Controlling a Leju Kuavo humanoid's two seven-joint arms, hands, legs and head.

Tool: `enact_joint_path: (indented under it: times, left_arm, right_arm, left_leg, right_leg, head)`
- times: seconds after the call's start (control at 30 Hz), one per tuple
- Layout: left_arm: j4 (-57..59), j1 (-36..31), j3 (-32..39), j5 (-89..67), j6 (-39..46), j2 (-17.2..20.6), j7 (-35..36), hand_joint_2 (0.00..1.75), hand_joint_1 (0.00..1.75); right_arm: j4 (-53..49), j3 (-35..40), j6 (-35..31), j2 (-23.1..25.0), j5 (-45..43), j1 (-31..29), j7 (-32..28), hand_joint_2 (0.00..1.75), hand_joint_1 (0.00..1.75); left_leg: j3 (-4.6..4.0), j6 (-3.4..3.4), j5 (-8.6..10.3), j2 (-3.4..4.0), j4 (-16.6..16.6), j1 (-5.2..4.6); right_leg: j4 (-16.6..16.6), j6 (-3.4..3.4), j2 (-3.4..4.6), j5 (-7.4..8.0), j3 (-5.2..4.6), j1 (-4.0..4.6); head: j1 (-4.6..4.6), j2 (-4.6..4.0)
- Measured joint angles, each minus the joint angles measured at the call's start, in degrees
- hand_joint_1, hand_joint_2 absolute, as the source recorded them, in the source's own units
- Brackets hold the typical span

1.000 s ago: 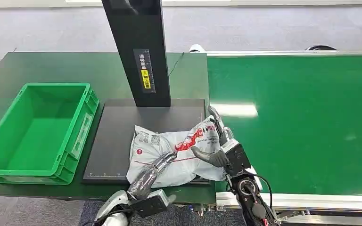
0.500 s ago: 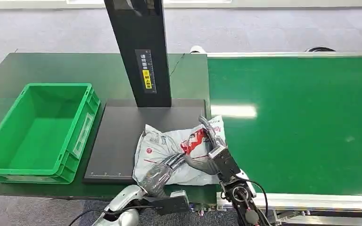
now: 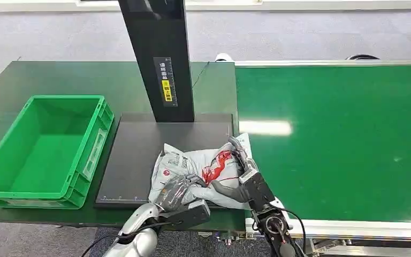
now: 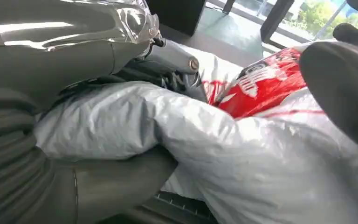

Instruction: Moved the parcel from conveyor to table for the left to box.

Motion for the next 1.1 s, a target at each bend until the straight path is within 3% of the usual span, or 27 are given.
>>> enact_joint_path:
  times: [0.07, 0.1, 0.2, 0.67, 0.93, 1.1]
  left_arm:
    - [0.00, -0.06, 0.11, 0.00, 0.00, -0.07, 0.00, 1.75, 1.47]
    - [0.00, -0.07, 0.13, 0.00, 0.00, -0.09, 0.00, 1.75, 1.62]
    - [0.00, -0.07, 0.17, 0.00, 0.04, -0.11, 0.00, 1.75, 1.75]
    - [-2.01, 2.18, 1.99, 4.83, 5.72, 0.24, -6.62, 1.75, 1.75]
    - [-8.26, 5.20, 4.48, 8.74, 17.81, 0.70, -16.15, 1.75, 1.75]
    - [-12.37, 6.00, 5.73, 6.75, 24.33, 1.51, -18.43, 1.75, 1.75]
  right_arm:
    - [-0.15, 0.00, 0.00, 0.09, 0.00, 0.00, 0.00, 1.75, 0.00]
    - [-0.17, 0.00, 0.00, 0.11, -0.02, 0.01, 0.00, 1.75, 0.00]
    - [-0.28, 0.00, 0.02, 0.11, 0.00, 0.01, 0.00, 1.75, 0.00]
    - [-1.88, -0.98, 0.00, 0.11, 0.15, 1.69, 0.09, 1.75, 0.00]
    - [-2.21, -1.44, 0.02, -0.02, -0.39, 1.74, -0.22, 1.75, 0.00]
    - [-2.36, -1.62, 0.33, -0.18, -0.96, 1.69, -0.33, 1.75, 0.00]
  left_leg:
    - [0.02, 0.00, 0.00, 0.00, 0.00, 0.00]
    - [0.02, 0.00, 0.00, 0.01, 0.00, 0.00]
    - [0.03, 0.00, 0.00, 0.01, 0.00, 0.00]
    - [-0.12, 0.00, -0.03, 0.03, 0.00, 0.01]
    - [-0.36, -0.01, -0.02, 0.05, 0.01, 0.01]
    - [-0.52, -0.01, -0.02, 0.05, 0.01, 0.01]
  right_leg:
    - [0.00, 0.00, 0.02, 0.00, 0.00, 0.00]
    - [0.00, 0.00, 0.02, 0.00, 0.01, 0.00]
    - [0.00, 0.00, 0.03, 0.00, 0.01, 0.00]
    - [0.00, 0.00, 0.07, -0.01, -0.18, 0.01]
    - [0.01, 0.00, 0.09, 0.00, -0.45, 0.01]
    - [0.01, 0.00, 0.08, 0.00, -0.59, 0.01]
  head:
    - [-0.02, 0.00]
    - [-0.02, 0.00]
    - [-0.02, 0.00]
    - [-0.02, 0.00]
    - [-0.02, 0.00]
    - [-0.02, 0.00]
